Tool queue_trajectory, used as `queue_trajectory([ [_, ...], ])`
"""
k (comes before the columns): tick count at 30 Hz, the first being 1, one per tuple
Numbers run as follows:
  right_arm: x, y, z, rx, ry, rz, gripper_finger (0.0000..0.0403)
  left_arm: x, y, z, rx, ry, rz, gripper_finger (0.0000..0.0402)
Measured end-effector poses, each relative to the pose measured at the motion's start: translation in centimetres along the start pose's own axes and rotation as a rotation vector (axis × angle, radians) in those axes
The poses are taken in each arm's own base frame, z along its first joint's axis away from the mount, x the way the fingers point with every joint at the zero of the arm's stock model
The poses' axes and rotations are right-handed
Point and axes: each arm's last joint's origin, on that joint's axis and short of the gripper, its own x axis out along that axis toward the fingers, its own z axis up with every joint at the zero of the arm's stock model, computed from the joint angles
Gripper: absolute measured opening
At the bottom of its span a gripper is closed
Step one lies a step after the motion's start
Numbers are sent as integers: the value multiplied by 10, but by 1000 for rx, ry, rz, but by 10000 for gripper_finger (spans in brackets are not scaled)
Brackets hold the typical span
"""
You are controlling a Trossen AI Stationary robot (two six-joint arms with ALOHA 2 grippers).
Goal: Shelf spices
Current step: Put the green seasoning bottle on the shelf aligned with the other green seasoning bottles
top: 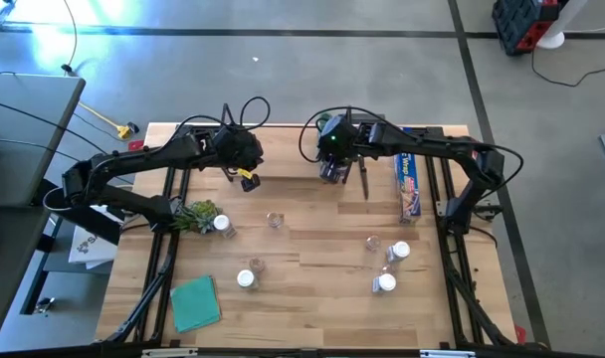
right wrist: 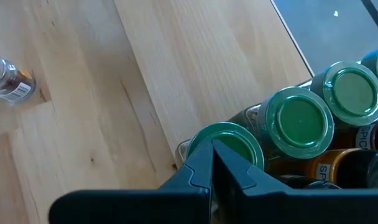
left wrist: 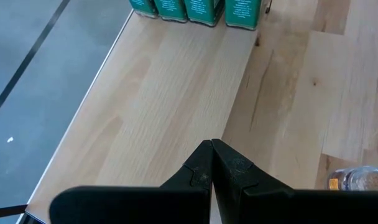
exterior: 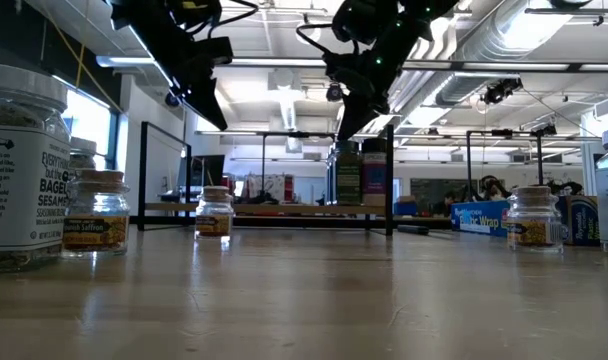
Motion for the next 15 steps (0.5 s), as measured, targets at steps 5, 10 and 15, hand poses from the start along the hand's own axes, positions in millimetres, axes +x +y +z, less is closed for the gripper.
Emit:
queue_trajectory([
  [5,0,0,0,-23,-4,0,0,0,0,0,0,0,0,0],
  [10,1,0,2,-29,-19,0,0,0,0,0,0,0,0,0],
  [15,1,0,2,-28,-22,-4,0,0,0,0,0,0,0,0],
])
